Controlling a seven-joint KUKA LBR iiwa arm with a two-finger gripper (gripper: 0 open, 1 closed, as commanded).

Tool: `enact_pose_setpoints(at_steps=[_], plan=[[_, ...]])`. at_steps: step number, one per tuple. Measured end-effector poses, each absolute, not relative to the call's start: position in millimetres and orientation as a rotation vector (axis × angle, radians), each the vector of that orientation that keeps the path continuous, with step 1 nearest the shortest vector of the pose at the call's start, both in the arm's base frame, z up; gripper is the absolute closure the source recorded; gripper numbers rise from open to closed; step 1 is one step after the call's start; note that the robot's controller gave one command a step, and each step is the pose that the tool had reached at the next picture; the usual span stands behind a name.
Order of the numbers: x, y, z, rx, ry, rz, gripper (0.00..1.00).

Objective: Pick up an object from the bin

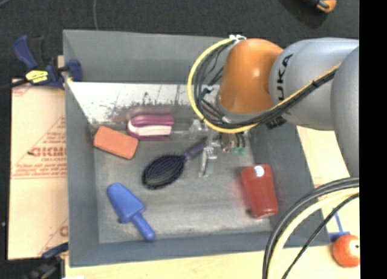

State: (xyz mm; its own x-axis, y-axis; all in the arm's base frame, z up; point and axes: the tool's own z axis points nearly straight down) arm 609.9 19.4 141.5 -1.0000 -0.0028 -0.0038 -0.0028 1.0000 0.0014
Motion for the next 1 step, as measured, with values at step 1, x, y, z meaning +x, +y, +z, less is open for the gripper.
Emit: enact_pose_setpoints(at_steps=[1], plan=[[609.9,19.4,141.5,-0.004,3.138,0.002,0.0]])
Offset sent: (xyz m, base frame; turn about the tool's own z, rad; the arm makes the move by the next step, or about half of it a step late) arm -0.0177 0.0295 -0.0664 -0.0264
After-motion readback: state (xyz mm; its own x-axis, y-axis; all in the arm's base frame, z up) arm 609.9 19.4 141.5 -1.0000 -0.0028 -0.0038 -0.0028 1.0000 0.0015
